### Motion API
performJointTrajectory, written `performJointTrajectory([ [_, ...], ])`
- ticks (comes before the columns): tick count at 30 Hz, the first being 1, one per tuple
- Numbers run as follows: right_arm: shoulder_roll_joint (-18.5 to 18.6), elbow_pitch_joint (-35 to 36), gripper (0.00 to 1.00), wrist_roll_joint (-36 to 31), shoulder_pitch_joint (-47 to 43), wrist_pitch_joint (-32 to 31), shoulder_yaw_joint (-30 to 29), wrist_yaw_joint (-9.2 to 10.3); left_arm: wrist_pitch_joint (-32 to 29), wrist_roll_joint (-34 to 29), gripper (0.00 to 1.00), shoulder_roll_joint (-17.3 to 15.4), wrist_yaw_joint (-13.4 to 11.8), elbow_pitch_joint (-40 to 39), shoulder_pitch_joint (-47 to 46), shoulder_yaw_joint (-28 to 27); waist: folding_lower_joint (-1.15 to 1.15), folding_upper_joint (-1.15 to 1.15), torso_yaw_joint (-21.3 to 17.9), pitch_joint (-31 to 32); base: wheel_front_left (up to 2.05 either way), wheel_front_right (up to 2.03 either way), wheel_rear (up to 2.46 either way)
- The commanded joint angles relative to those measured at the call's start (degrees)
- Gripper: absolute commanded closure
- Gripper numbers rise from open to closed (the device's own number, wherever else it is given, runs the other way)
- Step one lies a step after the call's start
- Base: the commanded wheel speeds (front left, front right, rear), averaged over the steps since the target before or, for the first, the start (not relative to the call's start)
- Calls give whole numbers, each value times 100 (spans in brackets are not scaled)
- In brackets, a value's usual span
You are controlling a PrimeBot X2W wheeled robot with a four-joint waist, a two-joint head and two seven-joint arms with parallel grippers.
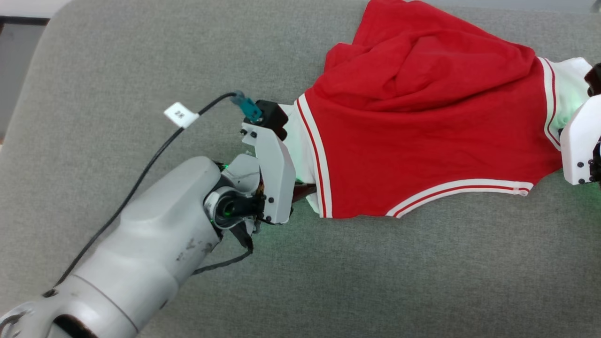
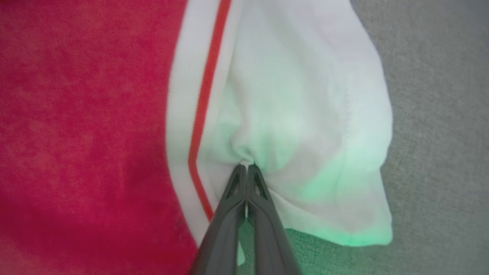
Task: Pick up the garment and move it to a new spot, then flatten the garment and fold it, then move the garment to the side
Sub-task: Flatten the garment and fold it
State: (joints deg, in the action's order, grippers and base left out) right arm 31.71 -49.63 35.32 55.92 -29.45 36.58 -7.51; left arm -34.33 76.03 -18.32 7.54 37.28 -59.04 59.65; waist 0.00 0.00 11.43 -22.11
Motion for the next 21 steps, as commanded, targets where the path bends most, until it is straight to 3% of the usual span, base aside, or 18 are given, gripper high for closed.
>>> performJointTrajectory([
  [1, -292, -124, 100, 145, -332, 93, 32, 0, 109, 45, 100, -45, -12, -69, 88, -12, 0, 0, -49, 97, 0, 0, 0],
  [14, -65, 635, 100, 921, 137, 841, -717, 6, 1557, 323, 100, -661, -10, -721, -283, -735, 0, 0, -327, 599, 0, 0, 0],
  [19, -154, 821, 100, 931, 537, 1038, -1119, 6, 2108, 117, 100, -702, -26, -399, -825, -1047, 0, 0, -403, 542, 0, 0, 0],
  [21, -281, 723, 100, 808, 839, 1126, -1273, 6, 2345, 1, 100, -630, -174, -77, -1168, -1185, 0, 0, -457, 431, 0, 0, 0],
])
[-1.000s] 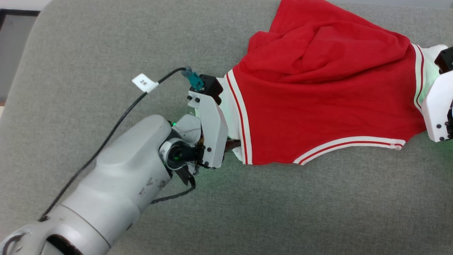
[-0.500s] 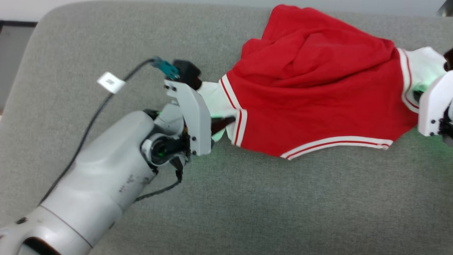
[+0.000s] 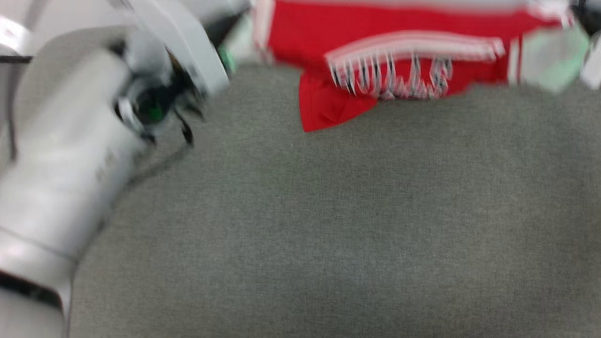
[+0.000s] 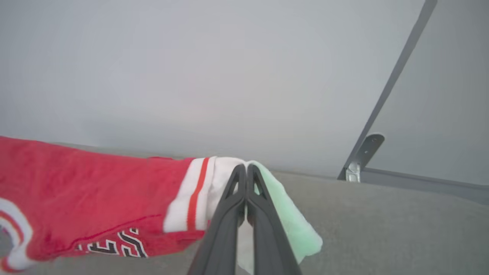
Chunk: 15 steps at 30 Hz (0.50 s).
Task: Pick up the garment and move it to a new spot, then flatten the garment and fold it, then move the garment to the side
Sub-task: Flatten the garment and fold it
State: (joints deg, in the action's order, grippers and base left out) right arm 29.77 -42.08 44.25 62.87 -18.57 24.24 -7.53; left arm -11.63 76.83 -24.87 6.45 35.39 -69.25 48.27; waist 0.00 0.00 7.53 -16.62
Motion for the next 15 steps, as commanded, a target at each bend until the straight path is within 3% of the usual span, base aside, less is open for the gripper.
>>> performJointTrajectory([
  [1, -174, -98, 100, -137, 327, 116, -134, 8, 181, -170, 100, 73, -115, 263, -355, -77, 0, 0, -93, -185, 0, 0, 0],
  [7, -891, -841, 100, -541, 1761, 738, -761, 8, 935, -612, 100, 359, -433, 1394, -1690, -310, 0, 0, -258, -691, 0, 0, 0],
  [15, -1418, -1766, 100, -1129, 3636, 2117, -1513, 9, 2408, -1047, 100, 485, -463, 2574, -3296, -638, 0, 0, -408, -1146, 0, 0, 0],
])
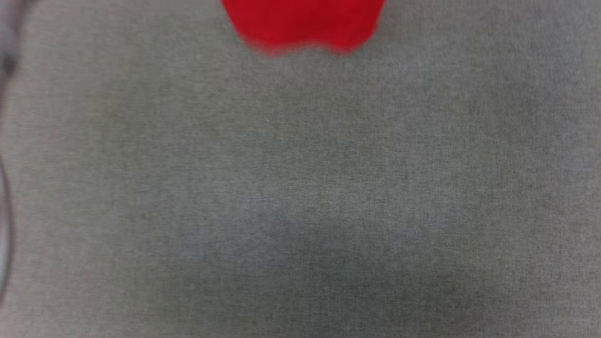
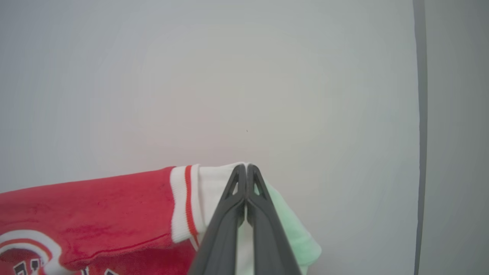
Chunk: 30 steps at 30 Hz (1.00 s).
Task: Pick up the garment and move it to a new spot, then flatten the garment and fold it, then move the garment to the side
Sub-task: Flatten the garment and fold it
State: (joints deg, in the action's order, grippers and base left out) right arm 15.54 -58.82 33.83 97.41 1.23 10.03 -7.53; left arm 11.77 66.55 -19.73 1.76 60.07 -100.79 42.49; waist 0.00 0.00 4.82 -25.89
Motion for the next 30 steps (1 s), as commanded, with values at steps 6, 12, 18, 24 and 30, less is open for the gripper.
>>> performJointTrajectory([
  [6, -242, -603, 100, -371, 951, 683, -240, 9, 331, -113, 100, -38, 233, 500, -810, -335, 0, 0, -204, -304, 0, 0, 0],
  [12, -337, -750, 100, -409, 718, 739, 45, 9, 341, -44, 100, 86, 507, 679, -377, -469, 0, 0, -162, -233, 0, 0, 0],
  [18, -263, -439, 100, -173, 34, 453, 583, 8, 86, 186, 100, 90, 576, 403, 479, -370, 0, 0, -147, 24, 0, 0, 0],
  [24, 154, 584, 100, 511, -1337, -178, 1339, 8, -523, 672, 100, -280, 577, -738, 2016, -108, 0, 0, -95, 421, 0, 0, 0],
  [30, 935, 2133, 100, 1300, -3144, -727, 1646, 8, -620, 1091, 100, -816, 578, -1914, 3713, 42, 0, 0, -49, 819, 0, 0, 0],
])
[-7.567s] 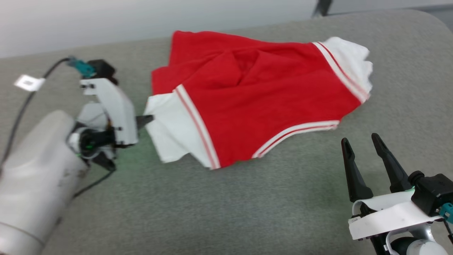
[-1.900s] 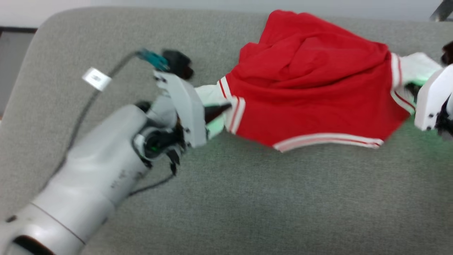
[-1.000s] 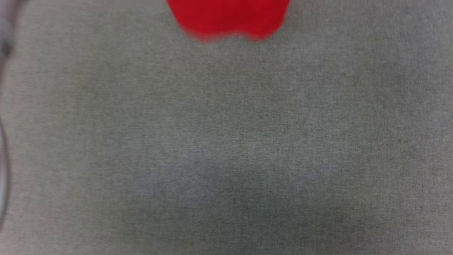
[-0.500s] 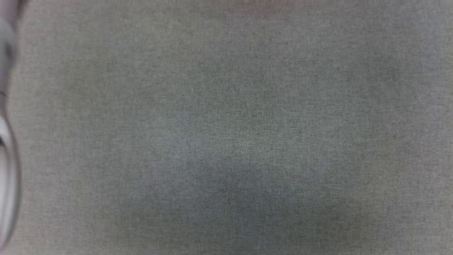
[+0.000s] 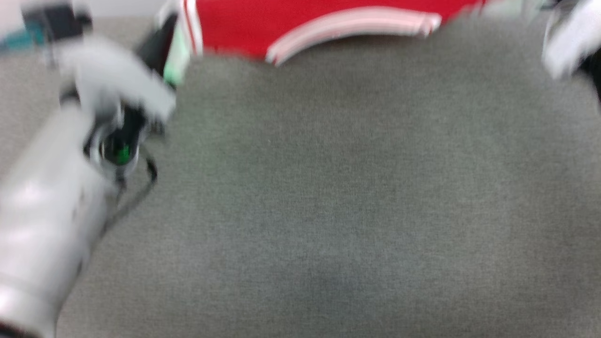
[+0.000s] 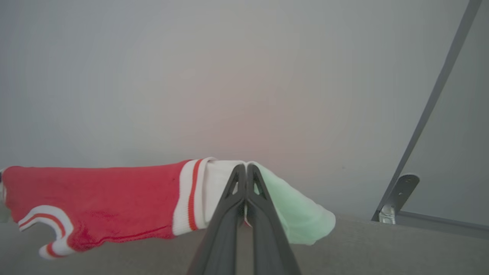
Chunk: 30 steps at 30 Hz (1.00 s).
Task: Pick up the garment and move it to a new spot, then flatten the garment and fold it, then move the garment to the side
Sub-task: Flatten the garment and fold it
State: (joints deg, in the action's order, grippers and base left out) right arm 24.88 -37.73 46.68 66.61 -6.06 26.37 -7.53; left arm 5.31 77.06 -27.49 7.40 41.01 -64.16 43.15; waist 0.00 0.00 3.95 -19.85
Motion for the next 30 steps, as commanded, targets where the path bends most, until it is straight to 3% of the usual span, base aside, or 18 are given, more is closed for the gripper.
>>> performJointTrajectory([
  [1, 125, 291, 100, 115, -409, -90, 23, 8, 28, 97, 100, -125, 14, -177, 357, -21, 0, 0, 27, 287, 0, 0, 0],
  [3, 384, 825, 100, 223, -1104, -258, -73, 8, 84, 208, 100, -313, -79, -582, 952, -8, 0, 0, 12, 419, 0, 0, 0],
  [7, 720, 1884, 100, 304, -2487, -666, -428, 8, 259, 353, 100, -727, -519, -1574, 2102, 30, 0, 0, -32, 618, 0, 0, 0],
  [11, 770, 2911, 100, 87, -3755, -1164, -1048, 9, 496, 550, 100, -1177, -1008, -2680, 3178, -30, 0, 0, -146, 723, 0, 0, 0],
  [16, 449, 4262, 100, -372, -5093, -1995, -1918, 8, 769, 786, 100, -1728, -1640, -4007, 4310, -228, 0, 0, -236, 766, 0, 0, 0],
  [24, -322, 6192, 100, -972, -6632, -3313, -2999, 8, 978, 880, 100, -2214, -2516, -5680, 5832, -784, 0, 0, -296, 725, 0, 0, 0],
  [27, -541, 6612, 100, -964, -6945, -3645, -3208, 9, 987, 804, 100, -2262, -2677, -6050, 6220, -984, 0, 0, -288, 680, 0, 0, 0],
  [30, -462, 6651, 100, -1141, -7027, -3767, -3141, 8, 992, 600, 100, -2232, -2740, -6092, 6330, -986, 0, 0, -269, 641, 0, 0, 0],
])
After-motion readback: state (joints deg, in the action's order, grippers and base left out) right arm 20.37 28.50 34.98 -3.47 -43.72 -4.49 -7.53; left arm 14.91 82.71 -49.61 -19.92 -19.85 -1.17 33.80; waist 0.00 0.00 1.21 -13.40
